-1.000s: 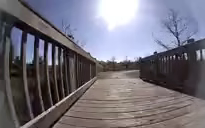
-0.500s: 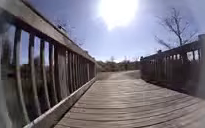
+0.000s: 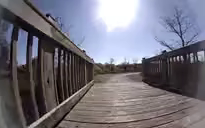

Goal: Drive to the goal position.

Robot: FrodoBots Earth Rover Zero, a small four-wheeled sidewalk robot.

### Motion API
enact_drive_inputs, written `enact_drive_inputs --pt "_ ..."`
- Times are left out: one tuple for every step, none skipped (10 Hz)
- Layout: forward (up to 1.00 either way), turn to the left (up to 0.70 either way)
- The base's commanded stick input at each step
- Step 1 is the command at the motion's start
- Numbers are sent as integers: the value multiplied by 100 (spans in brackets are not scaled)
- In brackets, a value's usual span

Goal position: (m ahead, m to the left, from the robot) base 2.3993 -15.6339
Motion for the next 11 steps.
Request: enact_drive_inputs --pt "65 -5" --pt "65 -9" --pt "65 -6" --pt "66 0" --pt "66 0" --pt "66 -1" --pt "66 -6" --pt "66 -8" --pt "66 -9" --pt "65 -12" --pt "64 -13"
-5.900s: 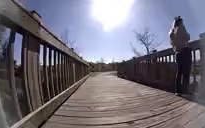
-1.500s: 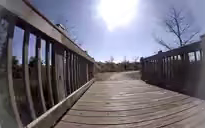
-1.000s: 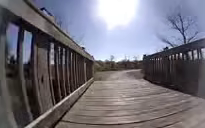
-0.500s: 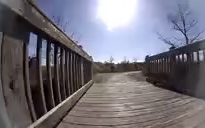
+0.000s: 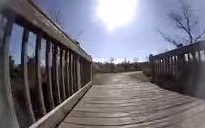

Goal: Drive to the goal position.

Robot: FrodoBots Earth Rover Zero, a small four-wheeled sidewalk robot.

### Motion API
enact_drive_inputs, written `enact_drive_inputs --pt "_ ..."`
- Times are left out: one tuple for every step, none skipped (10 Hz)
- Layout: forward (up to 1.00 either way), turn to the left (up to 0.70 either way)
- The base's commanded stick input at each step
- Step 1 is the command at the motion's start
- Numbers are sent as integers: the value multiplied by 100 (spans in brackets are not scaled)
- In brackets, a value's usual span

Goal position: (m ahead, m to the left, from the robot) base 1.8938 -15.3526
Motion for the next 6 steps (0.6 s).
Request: enact_drive_inputs --pt "64 -8" --pt "65 -3" --pt "64 -4" --pt "64 -8" --pt "64 -13" --pt "64 -16"
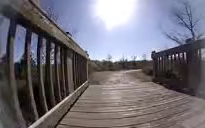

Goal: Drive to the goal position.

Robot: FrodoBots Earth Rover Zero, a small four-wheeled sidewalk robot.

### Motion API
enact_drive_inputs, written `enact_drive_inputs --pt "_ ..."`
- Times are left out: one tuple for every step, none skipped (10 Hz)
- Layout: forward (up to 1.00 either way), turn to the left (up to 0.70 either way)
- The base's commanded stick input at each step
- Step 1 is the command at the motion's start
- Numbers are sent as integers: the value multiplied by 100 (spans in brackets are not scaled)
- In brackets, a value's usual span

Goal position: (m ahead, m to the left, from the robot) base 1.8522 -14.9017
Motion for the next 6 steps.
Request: enact_drive_inputs --pt "64 -16" --pt "64 -9" --pt "64 -6" --pt "65 -6" --pt "64 -7" --pt "64 -12"
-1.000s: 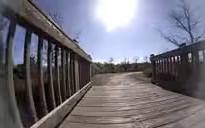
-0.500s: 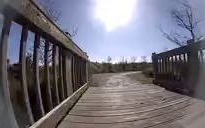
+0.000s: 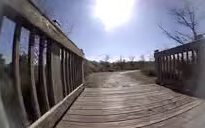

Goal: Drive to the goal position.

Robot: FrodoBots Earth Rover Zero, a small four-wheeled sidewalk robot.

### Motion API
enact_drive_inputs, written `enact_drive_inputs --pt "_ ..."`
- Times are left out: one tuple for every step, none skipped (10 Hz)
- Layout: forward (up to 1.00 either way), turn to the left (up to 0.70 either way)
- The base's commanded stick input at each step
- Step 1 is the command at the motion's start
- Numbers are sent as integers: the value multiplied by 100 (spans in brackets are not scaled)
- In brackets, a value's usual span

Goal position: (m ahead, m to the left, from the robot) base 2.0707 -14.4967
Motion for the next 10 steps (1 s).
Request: enact_drive_inputs --pt "64 -16" --pt "64 -14" --pt "64 -10" --pt "64 -11" --pt "64 -13" --pt "65 -16" --pt "64 -16" --pt "64 -12" --pt "65 -7" --pt "64 -7"
